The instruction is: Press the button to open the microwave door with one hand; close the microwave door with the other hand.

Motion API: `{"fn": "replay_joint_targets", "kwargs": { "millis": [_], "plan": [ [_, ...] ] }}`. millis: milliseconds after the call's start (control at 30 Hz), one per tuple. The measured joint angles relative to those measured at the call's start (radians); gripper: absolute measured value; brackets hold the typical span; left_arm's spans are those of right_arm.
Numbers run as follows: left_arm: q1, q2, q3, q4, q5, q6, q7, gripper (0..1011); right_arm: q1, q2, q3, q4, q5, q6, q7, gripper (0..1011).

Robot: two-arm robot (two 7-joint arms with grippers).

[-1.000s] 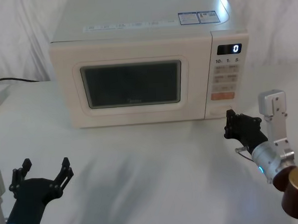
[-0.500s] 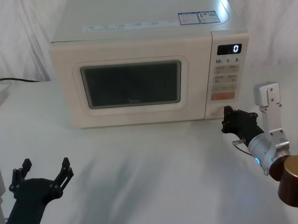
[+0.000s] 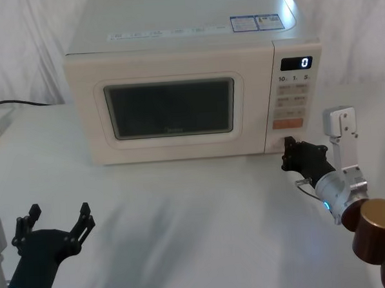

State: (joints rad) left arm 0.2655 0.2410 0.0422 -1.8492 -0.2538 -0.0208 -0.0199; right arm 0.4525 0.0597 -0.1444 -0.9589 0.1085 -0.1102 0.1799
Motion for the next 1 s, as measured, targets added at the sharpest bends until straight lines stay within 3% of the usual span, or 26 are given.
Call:
{"fn": "replay_joint_targets", "kwargs": {
  "millis": [1000],
  "plan": [
    [0.0, 0.0, 0.0, 0.0, 0.0, 0.0, 0.0, 1001, 0.043, -0.01, 0.01, 0.095, 0.014, -0.049, 0.014, 0]
  ]
}}
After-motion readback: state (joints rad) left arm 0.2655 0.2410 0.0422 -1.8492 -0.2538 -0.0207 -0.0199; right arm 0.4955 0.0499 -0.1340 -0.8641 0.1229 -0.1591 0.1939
